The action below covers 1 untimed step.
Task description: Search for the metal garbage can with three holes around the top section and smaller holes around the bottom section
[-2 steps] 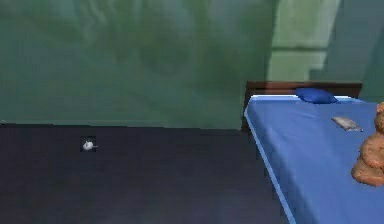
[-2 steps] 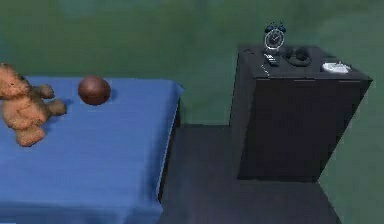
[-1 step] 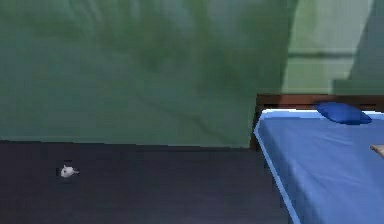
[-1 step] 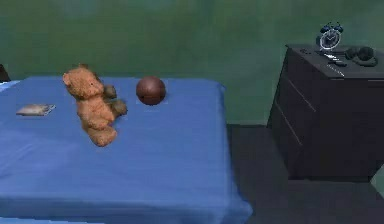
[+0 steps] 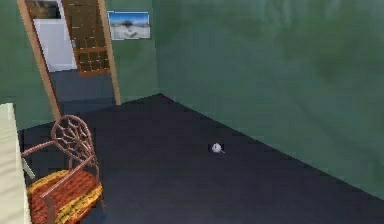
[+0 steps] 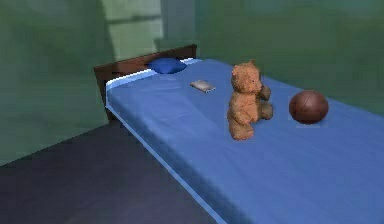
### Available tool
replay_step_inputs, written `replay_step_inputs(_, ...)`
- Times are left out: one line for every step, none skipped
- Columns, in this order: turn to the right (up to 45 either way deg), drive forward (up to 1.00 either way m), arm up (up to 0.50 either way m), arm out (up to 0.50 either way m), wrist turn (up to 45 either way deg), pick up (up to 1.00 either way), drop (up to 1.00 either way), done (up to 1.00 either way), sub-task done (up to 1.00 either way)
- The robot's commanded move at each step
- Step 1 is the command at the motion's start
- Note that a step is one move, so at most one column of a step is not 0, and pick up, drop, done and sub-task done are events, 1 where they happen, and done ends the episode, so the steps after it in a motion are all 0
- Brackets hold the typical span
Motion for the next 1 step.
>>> replay_step_inputs(-3.0,0.00,0.00,0.00,0.0,0.00,0.00,0.00,0.00)
